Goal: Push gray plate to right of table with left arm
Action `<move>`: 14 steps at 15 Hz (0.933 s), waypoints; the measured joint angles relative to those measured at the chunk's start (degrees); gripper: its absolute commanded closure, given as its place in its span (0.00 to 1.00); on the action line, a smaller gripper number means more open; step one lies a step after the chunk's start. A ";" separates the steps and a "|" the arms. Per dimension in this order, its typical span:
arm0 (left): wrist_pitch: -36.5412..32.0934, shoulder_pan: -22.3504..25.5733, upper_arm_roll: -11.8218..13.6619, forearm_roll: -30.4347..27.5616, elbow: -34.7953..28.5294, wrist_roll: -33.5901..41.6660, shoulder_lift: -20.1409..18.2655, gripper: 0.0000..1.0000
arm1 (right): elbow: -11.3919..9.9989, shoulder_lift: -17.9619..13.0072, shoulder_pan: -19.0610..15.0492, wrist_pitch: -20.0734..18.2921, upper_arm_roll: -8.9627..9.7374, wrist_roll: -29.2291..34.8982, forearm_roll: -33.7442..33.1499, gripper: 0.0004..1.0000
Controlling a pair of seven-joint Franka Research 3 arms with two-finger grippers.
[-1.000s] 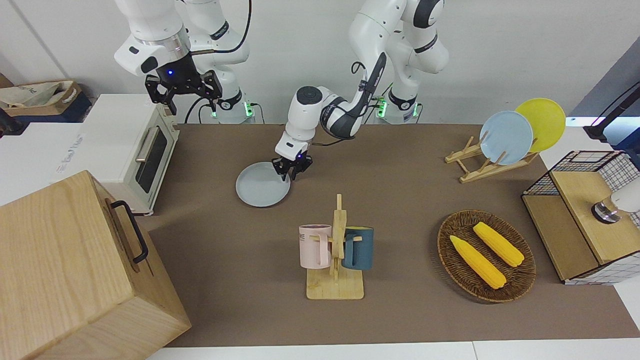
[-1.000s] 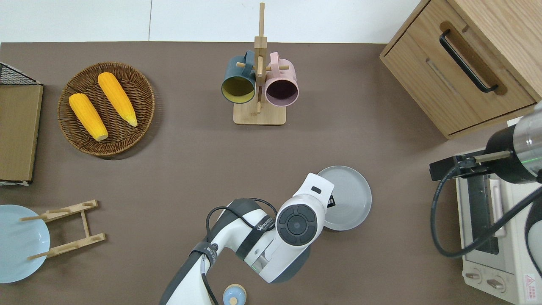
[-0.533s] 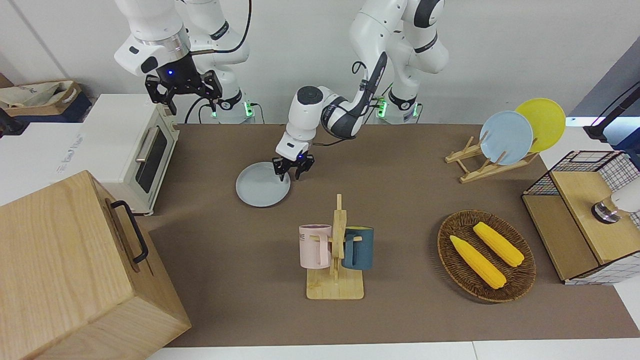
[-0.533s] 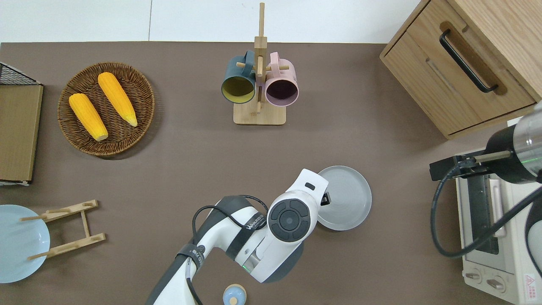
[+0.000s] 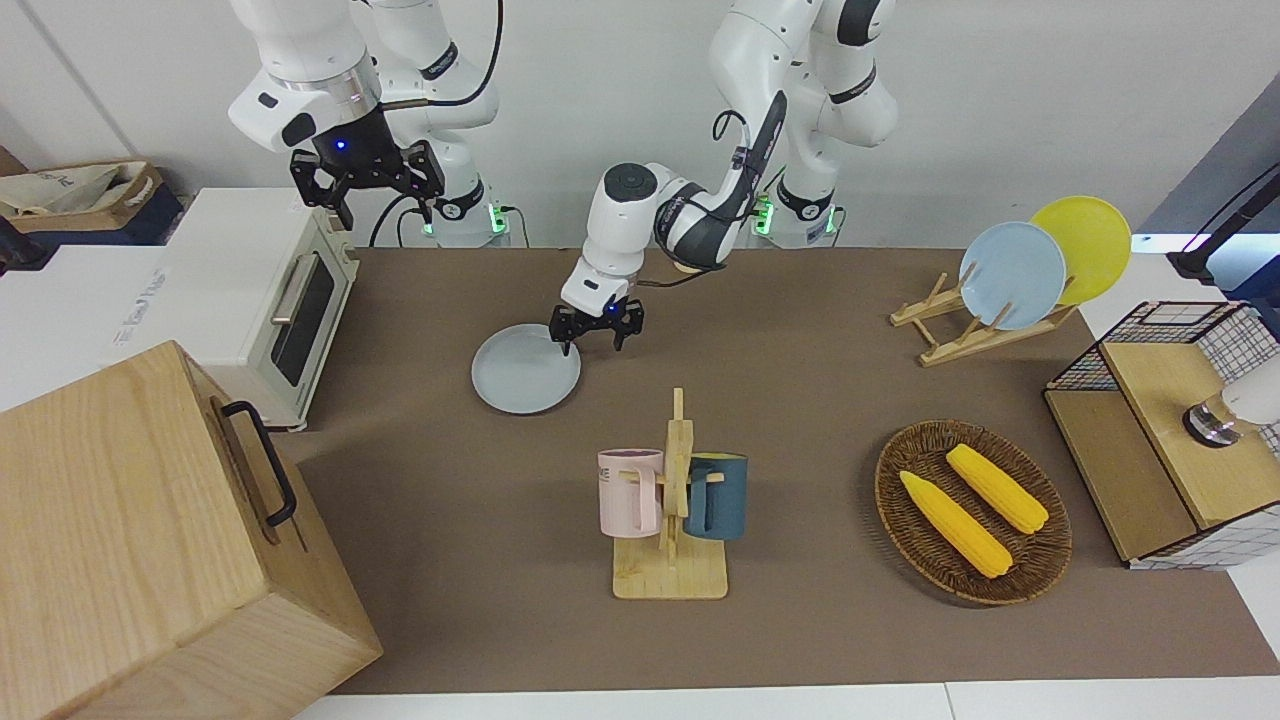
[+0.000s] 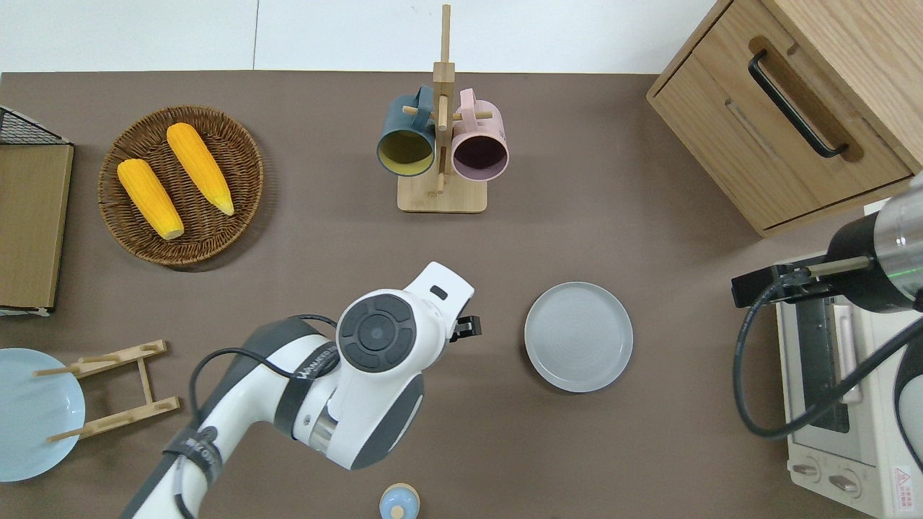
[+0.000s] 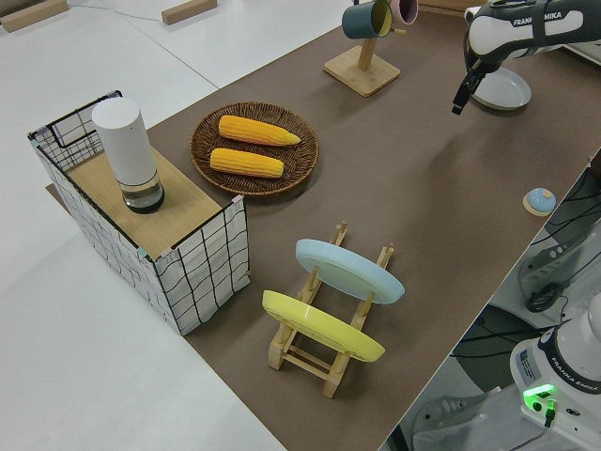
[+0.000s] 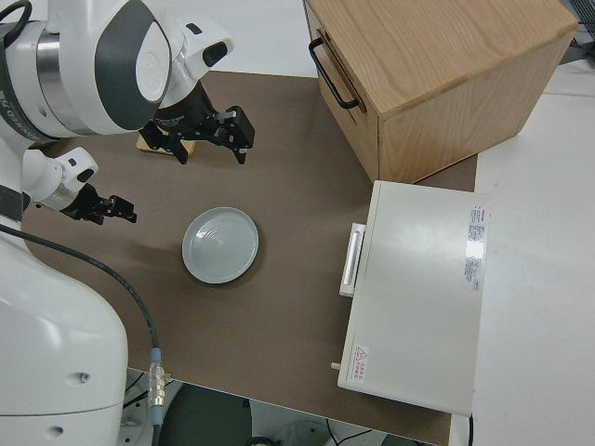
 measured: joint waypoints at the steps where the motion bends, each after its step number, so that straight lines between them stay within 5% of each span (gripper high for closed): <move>1: -2.17 1.49 0.02 -0.28 -0.02 2.24 -1.39 0.01 | 0.00 0.00 0.00 0.00 0.00 0.00 0.00 0.02; 7: -13.92 11.86 0.21 -0.87 -0.12 13.53 -9.13 0.01 | 0.00 0.00 0.00 0.00 0.00 0.00 0.00 0.02; 14: -23.78 21.94 0.98 -0.56 6.38 25.62 -10.86 0.01 | 0.00 0.00 0.00 0.00 0.00 0.00 0.00 0.02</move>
